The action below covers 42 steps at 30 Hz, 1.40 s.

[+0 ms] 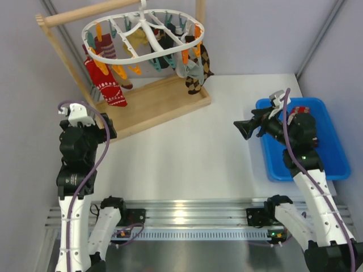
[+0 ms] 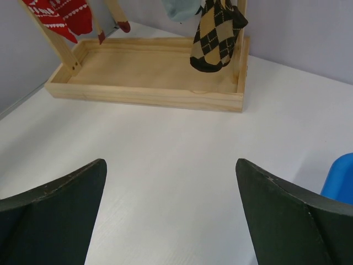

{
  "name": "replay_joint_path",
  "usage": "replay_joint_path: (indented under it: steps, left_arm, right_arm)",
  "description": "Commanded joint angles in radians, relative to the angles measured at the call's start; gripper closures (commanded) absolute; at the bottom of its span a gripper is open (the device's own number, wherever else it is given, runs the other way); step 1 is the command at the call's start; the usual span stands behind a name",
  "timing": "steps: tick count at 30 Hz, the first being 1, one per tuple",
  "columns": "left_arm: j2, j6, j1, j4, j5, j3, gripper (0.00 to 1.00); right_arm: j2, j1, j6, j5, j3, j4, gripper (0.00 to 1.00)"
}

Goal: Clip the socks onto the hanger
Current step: Open the clamp at the hanger.

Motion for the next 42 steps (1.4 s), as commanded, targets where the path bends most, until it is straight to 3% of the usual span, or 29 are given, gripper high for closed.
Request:
replay_joint_path:
  steps: [1,8,12,15,20,22,25,39,42]
  left_arm:
    - [0.02,-0.037,0.009,0.057,0.081,0.085,0.02]
    - [0.046,-0.204,0.007,0.163,0.357,0.208,0.02]
    - [0.042,-0.313,0.007,0.315,0.573,0.202,0.02]
    - [0.049,-0.38,0.007,0.44,0.748,0.188,0.02]
    - [0.092,-0.433,0.007,0.49,0.95,0.219,0.03]
    - [0.109,-0.45,0.007,0.504,0.978,0.222,0.04]
    - [0.13,-0.47,0.007,0.516,1.026,0.237,0.05]
    - [0.221,-0.485,0.006,0.562,1.061,0.268,0.06]
    - [0.255,-0.506,0.0,0.57,1.017,0.294,0.07]
  right_arm:
    - [0.037,0.021,0.004,-0.036,0.079,0.111,0.0]
    - [0.212,0.216,-0.01,-0.03,0.226,0.213,0.0]
    - [0.371,0.328,-0.006,-0.053,0.387,0.288,0.0]
    - [0.472,0.402,-0.002,-0.079,0.478,0.368,0.03]
    - [0.631,0.465,-0.05,-0.092,0.651,0.408,0.15]
    - [0.704,0.468,-0.07,-0.06,0.693,0.428,0.24]
    - [0.789,0.469,-0.079,-0.015,0.769,0.445,0.29]
    - [1.011,0.471,-0.142,-0.007,0.986,0.46,0.32]
    - [1.037,0.471,-0.137,-0.012,1.004,0.462,0.37]
